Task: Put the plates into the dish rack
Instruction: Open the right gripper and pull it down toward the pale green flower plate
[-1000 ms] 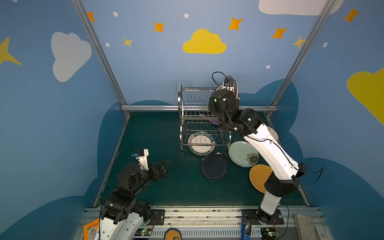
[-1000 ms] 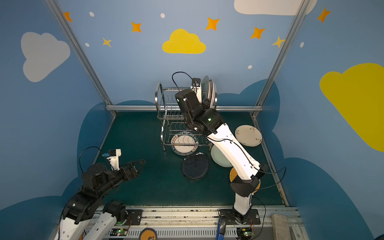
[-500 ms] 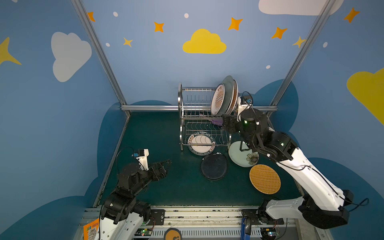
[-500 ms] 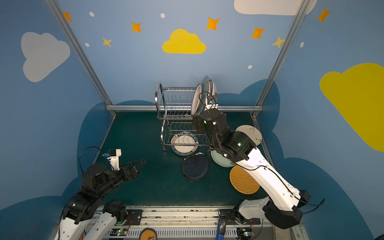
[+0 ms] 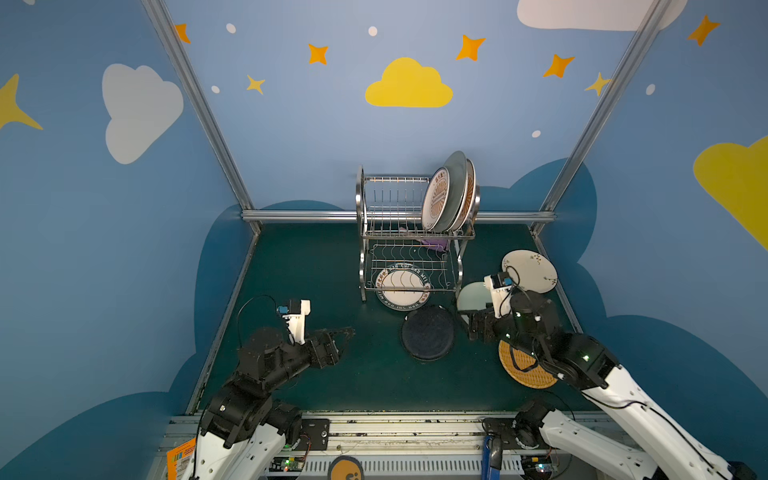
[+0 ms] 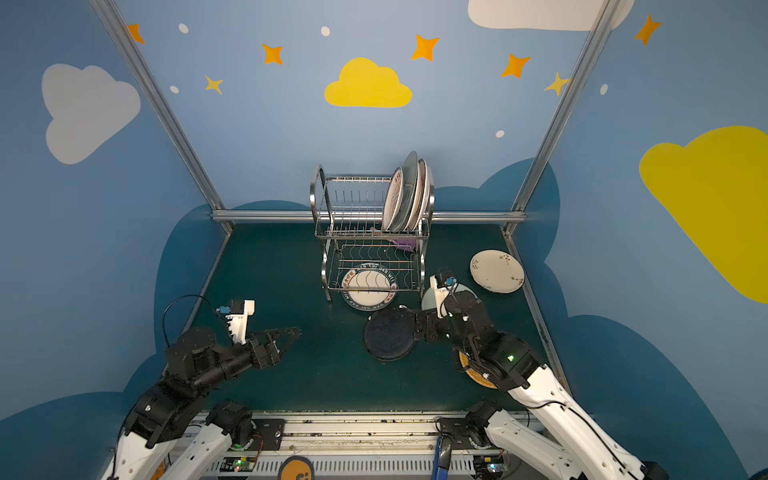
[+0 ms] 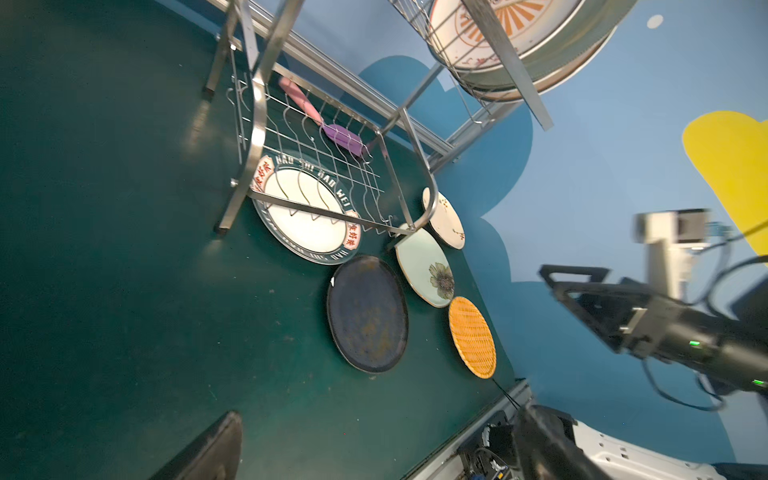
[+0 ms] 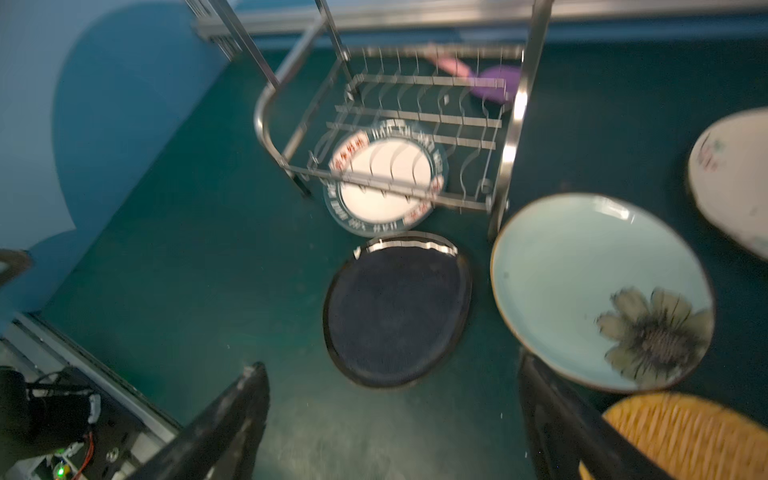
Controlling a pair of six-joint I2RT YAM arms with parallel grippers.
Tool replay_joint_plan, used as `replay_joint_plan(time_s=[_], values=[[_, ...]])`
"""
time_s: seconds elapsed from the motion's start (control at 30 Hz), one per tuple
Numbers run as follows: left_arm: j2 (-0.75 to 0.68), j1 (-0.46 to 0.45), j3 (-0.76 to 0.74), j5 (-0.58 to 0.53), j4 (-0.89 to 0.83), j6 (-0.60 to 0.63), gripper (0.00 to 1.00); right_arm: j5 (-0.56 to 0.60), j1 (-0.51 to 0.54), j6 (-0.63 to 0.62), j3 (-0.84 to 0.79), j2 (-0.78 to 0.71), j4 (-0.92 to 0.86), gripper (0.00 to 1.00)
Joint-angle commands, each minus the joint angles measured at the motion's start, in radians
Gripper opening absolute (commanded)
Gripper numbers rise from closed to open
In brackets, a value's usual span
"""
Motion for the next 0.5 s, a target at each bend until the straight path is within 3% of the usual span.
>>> replay_joint_plan(time_s=[0.0,0.3,0.47], values=[[0.025,-0.020,-0.009,0.044,0.031,0.001,1.00,-0.200,-0.070,0.098,-0.134,-0.012,0.056,0.90],[0.051,-0.026,-0.011,0.085,0.041,0.005,1.00,-0.433,-0.310,0.137,-0.377,0.095,0.365,0.85],[0.057,-0.026,-0.009,0.093,0.044,0.005,1.00,-0.466,-0.355,0.137,-0.426,0.185,0.500,0.86]])
